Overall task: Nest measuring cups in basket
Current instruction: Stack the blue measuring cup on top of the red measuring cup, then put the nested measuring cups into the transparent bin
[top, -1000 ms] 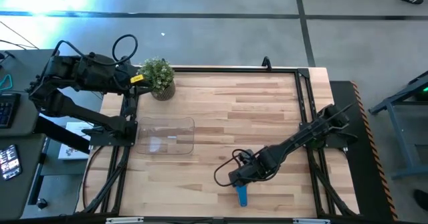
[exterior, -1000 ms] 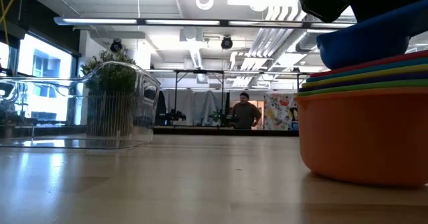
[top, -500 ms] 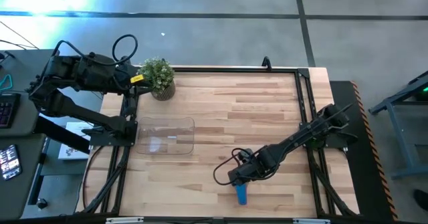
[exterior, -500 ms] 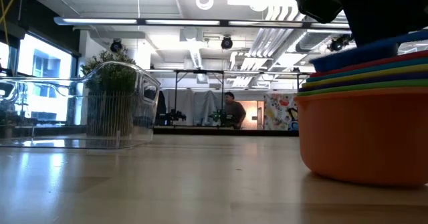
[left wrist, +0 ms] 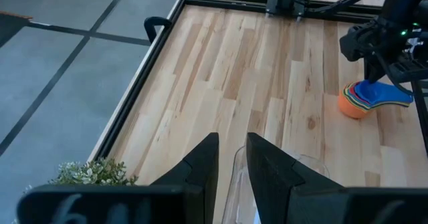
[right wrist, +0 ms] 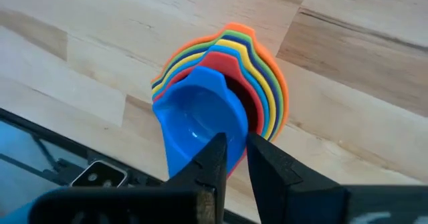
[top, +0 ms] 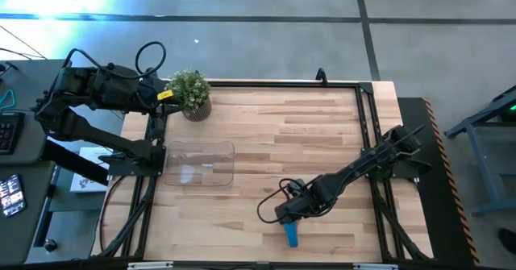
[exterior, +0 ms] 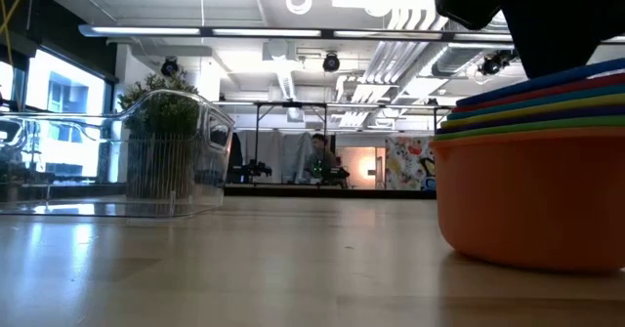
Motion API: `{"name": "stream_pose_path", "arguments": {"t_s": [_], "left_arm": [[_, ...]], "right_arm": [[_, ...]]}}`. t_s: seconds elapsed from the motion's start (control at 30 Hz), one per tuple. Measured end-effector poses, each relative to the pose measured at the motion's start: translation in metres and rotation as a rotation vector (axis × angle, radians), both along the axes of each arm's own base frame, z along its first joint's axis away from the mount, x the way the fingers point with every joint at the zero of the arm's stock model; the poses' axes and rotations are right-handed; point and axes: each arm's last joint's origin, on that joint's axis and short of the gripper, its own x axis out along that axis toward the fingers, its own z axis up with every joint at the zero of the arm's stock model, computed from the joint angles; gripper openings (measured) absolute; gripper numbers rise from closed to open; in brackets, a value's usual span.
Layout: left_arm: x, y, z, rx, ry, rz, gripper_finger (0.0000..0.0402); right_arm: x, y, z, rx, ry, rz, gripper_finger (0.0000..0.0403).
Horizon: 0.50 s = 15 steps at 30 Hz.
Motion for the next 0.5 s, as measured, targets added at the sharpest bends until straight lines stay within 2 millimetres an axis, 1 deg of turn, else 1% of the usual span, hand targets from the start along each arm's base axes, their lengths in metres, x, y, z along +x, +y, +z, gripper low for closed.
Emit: {"name": "stream_pose_path", "arguments": {"t_s": [0.27, 0.5], "left_arm": [[0.000, 0.000, 0.000, 0.000, 0.000, 0.000, 0.0067], [0.000, 0.000, 0.000, 0.000, 0.000, 0.000, 0.0067]], "right_arm": [[0.001, 0.001, 0.014, 0.003, 0.009, -0.004, 0.0053], [-0.001, 0.000, 0.015, -0.008, 0.028, -0.011, 0.0053]]}}
